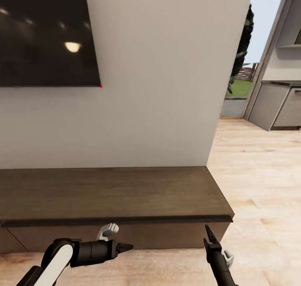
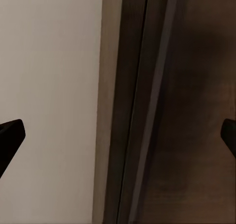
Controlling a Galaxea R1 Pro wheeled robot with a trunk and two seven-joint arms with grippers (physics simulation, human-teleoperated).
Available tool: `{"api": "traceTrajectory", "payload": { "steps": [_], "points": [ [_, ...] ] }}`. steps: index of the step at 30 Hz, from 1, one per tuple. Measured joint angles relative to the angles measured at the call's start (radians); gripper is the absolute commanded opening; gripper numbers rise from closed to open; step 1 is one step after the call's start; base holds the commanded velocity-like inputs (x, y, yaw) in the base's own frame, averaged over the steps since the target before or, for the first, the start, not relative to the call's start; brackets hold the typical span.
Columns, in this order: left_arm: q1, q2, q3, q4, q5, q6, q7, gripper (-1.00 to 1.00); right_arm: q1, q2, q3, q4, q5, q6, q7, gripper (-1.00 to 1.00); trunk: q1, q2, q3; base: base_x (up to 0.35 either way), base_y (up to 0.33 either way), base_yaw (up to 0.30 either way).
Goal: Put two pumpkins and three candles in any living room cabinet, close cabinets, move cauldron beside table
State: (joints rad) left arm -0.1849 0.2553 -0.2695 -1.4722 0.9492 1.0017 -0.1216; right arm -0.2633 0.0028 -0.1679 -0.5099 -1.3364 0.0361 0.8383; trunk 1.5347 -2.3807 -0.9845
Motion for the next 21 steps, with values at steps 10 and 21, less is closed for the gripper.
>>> {"api": "traceTrajectory", "payload": {
  "steps": [10,21],
  "points": [
    [0.0,-0.001,0.0,-0.002,0.0,0.0,0.0,1.0,0.0,0.0,0.0,0.0,0.0,-0.002,0.0,1.0,0.0,0.0,0.0,0.122,0.0,0.0],
    [0.0,-0.001,0.0,-0.002,0.0,0.0,0.0,1.0,0.0,0.0,0.0,0.0,0.0,-0.002,0.0,1.0,0.016,-0.028,-0.013,0.003,0.0,0.0]
  ]
}}
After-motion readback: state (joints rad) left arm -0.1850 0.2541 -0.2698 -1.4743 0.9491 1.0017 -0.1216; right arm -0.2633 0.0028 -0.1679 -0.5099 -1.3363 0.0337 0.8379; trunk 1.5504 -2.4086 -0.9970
